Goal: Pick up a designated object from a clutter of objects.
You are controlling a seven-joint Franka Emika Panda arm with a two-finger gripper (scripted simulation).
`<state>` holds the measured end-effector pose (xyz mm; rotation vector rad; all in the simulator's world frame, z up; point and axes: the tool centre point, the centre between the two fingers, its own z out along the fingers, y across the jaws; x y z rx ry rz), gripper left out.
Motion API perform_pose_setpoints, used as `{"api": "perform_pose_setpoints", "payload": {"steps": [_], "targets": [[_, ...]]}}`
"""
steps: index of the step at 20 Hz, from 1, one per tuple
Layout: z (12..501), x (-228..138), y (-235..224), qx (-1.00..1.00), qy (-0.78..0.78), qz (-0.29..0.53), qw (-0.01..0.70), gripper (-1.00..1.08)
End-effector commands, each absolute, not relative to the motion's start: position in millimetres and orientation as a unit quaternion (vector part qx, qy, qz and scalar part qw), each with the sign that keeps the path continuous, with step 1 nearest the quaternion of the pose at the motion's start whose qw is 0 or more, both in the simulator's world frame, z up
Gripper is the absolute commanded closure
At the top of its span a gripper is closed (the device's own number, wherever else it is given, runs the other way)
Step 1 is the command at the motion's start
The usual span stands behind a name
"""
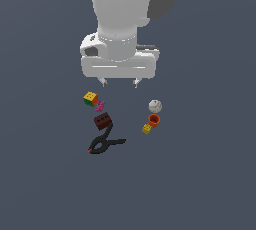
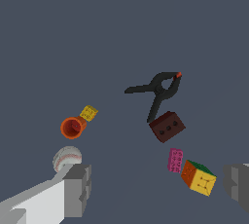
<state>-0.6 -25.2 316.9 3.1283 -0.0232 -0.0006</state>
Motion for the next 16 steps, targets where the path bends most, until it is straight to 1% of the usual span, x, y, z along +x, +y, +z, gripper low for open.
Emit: {"api": "perform_pose_setpoints", "payload": {"steps": [1, 4, 9, 16], "targets": [[316.9, -0.6, -25.2, 1.000, -0.007, 0.000, 0.007, -0.92], [316.3, -0.4, -31.3, 1.000, -0.011, -0.002, 0.007, -0.92], [316.5, -0.8, -53.9, 1.000, -0.029, -0.008, 0.006, -0.92], [310.5, 0.8, -49.0, 1.000, -0.019, -0.008, 0.007, -0.92]]}}
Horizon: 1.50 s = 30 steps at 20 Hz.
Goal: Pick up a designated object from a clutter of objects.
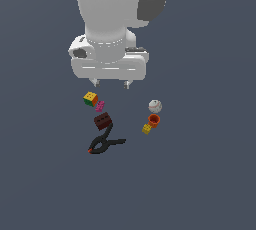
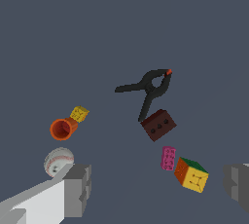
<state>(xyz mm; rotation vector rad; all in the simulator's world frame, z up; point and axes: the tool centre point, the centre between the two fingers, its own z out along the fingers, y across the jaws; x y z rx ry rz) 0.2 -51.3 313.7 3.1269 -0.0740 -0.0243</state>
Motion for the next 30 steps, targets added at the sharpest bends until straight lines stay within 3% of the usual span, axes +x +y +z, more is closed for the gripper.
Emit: {"api": "perform_pose_setpoints", "payload": {"steps": [1, 15, 23, 30], "targets": [[307.4, 1.6, -47.0, 1.000, -0.014, -0.008, 0.008, -0.92], [209.0, 10.3, 26.1, 0.990, 0.143, -0.006, 0.015, -0.92], [135.7, -4.7, 86.4, 0.964, 0.265, -0.003, 0.010, -0.92], [99.7, -19.9, 117.8, 0.945, 0.327, -0.001, 0.003, -0.92]]}}
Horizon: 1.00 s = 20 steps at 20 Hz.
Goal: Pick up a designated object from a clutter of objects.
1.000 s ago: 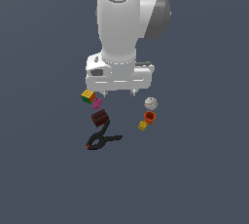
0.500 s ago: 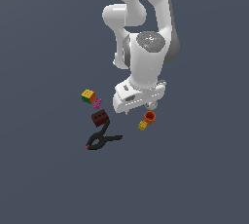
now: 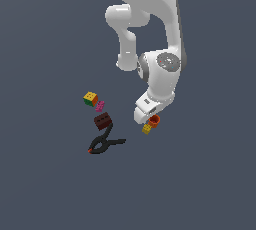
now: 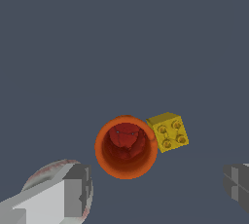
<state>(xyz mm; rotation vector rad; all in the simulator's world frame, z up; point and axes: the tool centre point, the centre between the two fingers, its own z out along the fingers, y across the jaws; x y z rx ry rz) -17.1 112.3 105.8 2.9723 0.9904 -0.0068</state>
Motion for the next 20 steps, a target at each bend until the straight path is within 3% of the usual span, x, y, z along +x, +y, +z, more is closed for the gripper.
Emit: {"api": "perform_pose_setpoints", "payload": {"steps": [1, 20], "targets": [[96.6, -21.5, 120.5, 0.943, 0.333, -0.001, 0.002, -0.92], [50.9, -27.1, 127.7, 0.938, 0.347, 0.000, 0.000, -0.92]]}}
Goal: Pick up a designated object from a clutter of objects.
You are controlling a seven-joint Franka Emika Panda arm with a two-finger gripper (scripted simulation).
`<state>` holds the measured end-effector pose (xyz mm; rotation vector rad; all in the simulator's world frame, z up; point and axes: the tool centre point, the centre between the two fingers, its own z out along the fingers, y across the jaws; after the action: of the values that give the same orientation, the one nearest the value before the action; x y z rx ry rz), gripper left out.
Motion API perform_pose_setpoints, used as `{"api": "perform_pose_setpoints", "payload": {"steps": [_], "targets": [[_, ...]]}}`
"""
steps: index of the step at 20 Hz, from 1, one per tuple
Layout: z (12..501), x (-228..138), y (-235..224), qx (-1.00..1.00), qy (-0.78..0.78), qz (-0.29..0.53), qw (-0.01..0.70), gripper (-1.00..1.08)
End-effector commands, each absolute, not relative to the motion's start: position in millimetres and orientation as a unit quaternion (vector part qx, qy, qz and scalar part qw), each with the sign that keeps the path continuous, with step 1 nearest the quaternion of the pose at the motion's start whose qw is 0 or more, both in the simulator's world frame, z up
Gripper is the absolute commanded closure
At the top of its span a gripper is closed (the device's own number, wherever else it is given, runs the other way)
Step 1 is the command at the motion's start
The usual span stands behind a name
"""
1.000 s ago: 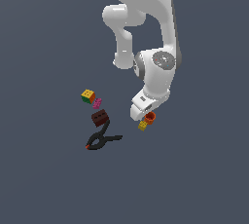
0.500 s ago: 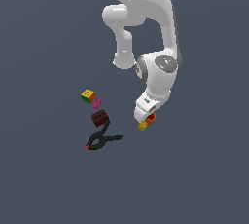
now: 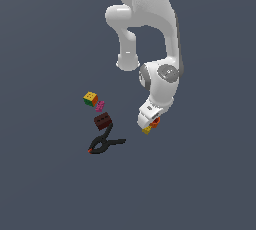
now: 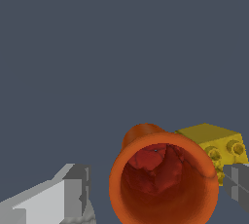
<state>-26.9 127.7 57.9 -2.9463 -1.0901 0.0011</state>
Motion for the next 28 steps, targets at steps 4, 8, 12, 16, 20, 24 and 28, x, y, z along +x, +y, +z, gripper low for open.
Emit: {"api": "perform_pose_setpoints", "payload": {"steps": [4, 8, 12, 16, 20, 24, 28], "targets": [[40.2, -26.8, 127.8, -0.938, -0.348, 0.000, 0.000, -0.92], [37.9, -26.6, 128.0, -0.938, -0.348, 0.000, 0.000, 1.08], [37.9, -26.6, 128.0, -0.938, -0.348, 0.000, 0.000, 1.08], [37.9, -26.6, 128.0, -0.938, -0.348, 0.000, 0.000, 1.08], [58.5, -11.7, 125.9, -0.939, -0.344, -0.020, -0.005, 1.08], [66.6, -9.2, 118.0, -0.939, -0.345, -0.019, -0.004, 1.08], [82.7, -4.1, 102.3, -0.938, -0.345, -0.018, -0.004, 1.08]]}}
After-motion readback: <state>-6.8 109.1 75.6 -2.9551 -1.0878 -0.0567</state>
